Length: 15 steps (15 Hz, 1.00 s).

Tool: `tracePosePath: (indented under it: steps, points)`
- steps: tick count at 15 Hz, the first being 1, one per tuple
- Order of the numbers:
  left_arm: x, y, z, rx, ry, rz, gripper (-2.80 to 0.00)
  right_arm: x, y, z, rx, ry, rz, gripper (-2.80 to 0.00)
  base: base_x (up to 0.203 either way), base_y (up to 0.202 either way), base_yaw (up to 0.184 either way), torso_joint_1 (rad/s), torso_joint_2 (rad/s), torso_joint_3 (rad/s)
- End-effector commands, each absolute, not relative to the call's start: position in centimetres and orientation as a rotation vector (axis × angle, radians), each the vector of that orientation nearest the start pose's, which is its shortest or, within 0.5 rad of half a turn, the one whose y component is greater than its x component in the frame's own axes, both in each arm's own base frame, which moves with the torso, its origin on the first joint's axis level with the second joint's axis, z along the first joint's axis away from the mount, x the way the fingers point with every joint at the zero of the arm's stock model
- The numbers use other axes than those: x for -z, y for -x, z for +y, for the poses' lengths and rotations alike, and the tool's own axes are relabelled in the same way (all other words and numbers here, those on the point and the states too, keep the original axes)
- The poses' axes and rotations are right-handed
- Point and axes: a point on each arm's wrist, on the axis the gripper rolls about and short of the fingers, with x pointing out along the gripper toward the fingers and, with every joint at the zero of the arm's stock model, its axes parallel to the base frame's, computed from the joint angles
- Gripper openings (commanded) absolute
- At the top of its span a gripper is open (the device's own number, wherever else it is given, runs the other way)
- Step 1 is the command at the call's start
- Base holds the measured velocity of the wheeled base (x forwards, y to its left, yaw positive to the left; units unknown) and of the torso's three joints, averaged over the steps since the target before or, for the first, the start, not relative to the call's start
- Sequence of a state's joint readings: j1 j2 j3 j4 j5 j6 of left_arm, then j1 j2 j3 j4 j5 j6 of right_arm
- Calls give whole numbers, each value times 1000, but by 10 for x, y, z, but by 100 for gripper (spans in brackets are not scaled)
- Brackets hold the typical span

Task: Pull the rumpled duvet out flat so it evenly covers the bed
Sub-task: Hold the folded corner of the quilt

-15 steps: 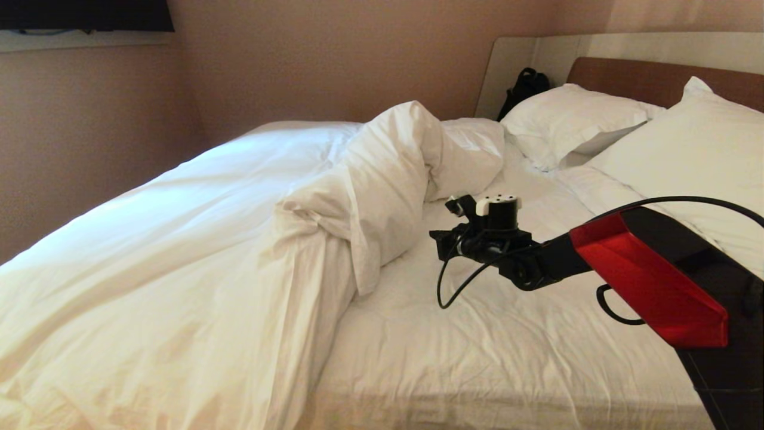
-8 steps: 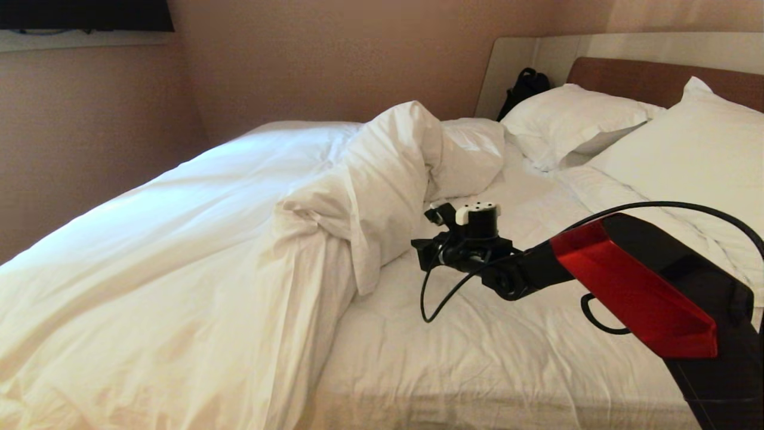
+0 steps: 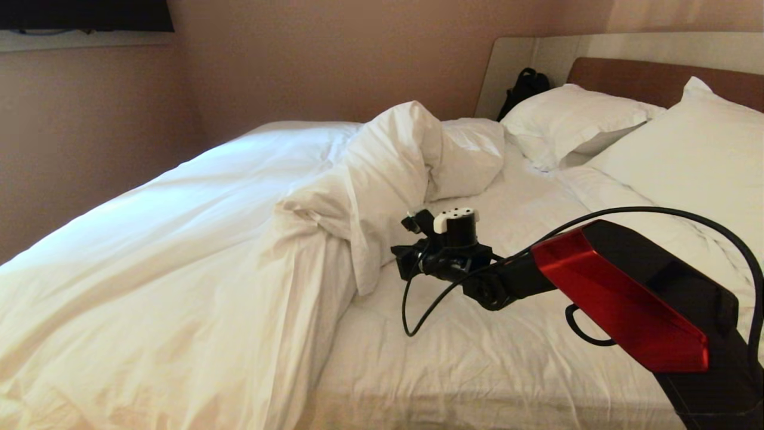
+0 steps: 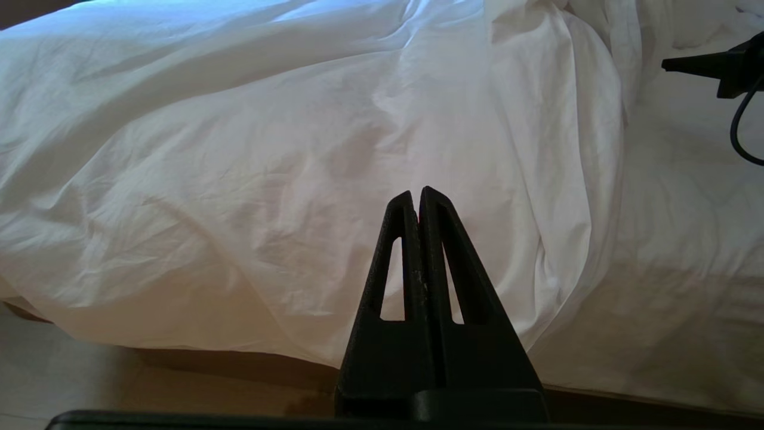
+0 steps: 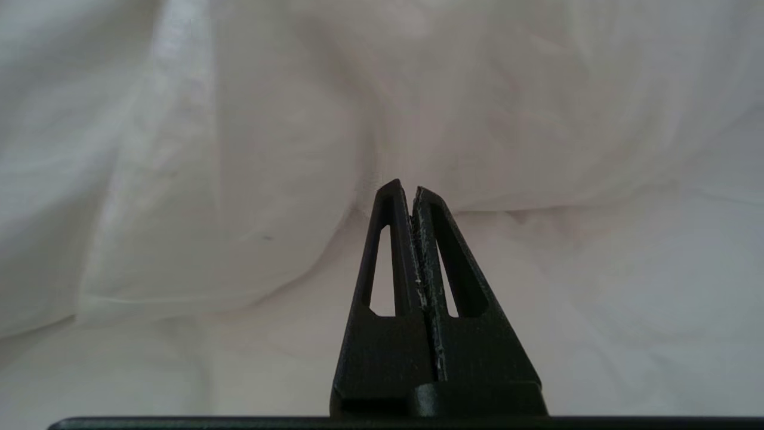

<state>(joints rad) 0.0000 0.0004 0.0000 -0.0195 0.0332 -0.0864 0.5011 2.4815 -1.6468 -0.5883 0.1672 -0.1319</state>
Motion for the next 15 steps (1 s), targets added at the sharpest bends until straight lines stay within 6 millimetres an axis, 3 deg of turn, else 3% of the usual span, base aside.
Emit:
tracePosePath:
  steps: [1,14,15]
  points:
    - [-78,23,1,-33,88,-21,-280,-81,-444,251,-690,187,192,-280,0,0,0,0,0,0]
    - [-78,23,1,-33,88,-21,-280,-74,-442,258,-713,214,174,-280,0,0,0,0,0,0]
    - [-78,23,1,-33,88,-21,-280,-73,-442,258,-714,218,173,0,0,0,0,0,0,0]
